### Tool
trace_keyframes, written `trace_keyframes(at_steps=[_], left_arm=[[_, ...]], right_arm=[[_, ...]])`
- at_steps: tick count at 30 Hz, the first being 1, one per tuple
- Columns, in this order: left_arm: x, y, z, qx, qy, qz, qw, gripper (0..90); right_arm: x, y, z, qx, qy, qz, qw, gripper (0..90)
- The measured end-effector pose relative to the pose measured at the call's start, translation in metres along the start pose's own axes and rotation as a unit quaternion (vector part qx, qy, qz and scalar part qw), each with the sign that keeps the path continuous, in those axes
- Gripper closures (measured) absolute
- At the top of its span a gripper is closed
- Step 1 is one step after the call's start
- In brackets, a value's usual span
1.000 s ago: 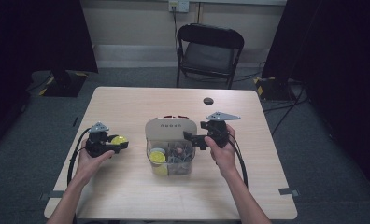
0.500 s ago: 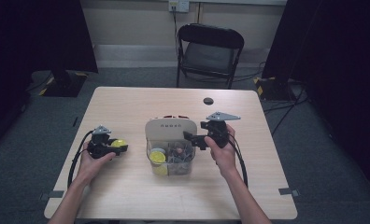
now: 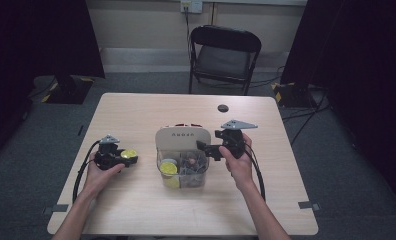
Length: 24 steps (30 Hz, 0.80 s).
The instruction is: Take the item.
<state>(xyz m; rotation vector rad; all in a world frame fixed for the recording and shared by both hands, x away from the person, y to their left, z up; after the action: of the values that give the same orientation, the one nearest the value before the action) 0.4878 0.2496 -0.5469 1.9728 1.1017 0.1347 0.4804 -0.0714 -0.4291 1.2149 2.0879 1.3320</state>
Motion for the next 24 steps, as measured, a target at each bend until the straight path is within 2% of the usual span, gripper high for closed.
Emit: trace_keyframes(at_steps=[2,5,8,11,14,18,19,22,24], left_arm=[[0.000,0.001,-0.001,-0.006,0.000,-0.004,1.0000,19.3],[-0.002,0.003,-0.005,-0.013,0.000,-0.008,0.9999,17.6],[-0.006,0.002,-0.012,-0.005,-0.001,0.000,1.0000,17.5],[-0.008,0.004,-0.023,-0.024,0.005,-0.003,0.9997,17.4],[-0.011,0.001,-0.029,-0.024,0.007,0.002,0.9997,17.5],[-0.016,-0.004,-0.037,-0.020,0.018,0.013,0.9996,17.8],[-0.019,-0.007,-0.041,-0.022,0.017,0.019,0.9994,19.7],[-0.022,-0.011,-0.043,-0.015,0.013,0.019,0.9996,19.5],[-0.024,-0.014,-0.048,-0.021,0.020,0.030,0.9991,19.4]], right_arm=[[0.000,0.000,0.000,0.000,0.000,0.000,1.0000,12.2],[0.000,0.000,0.000,0.000,0.000,0.000,1.0000,12.2],[0.000,0.000,0.000,0.001,0.002,0.001,1.0000,12.0],[0.000,0.000,0.000,0.001,0.002,0.000,1.0000,11.9],[0.000,0.001,-0.001,0.001,0.000,0.001,1.0000,12.0],[0.000,0.001,-0.001,0.002,0.001,0.001,1.0000,12.3],[0.000,0.001,-0.001,0.002,0.000,0.001,1.0000,12.3],[-0.001,0.001,-0.002,0.002,0.001,0.001,1.0000,12.7],[-0.001,0.001,-0.002,0.002,0.003,0.003,1.0000,13.3]])
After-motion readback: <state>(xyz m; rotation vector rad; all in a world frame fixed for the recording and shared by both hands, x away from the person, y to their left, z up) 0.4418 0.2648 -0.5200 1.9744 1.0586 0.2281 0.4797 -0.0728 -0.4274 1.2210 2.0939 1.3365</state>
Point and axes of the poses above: each handheld gripper's, and its own axes: z roughly forward along the jaws, y roughly out of its top, x roughly to its left, the point moved 8 cm from there along z, roughly forward along the jaws, and after that the axes turned 9 degrees about -y, right-handed, at the moved point
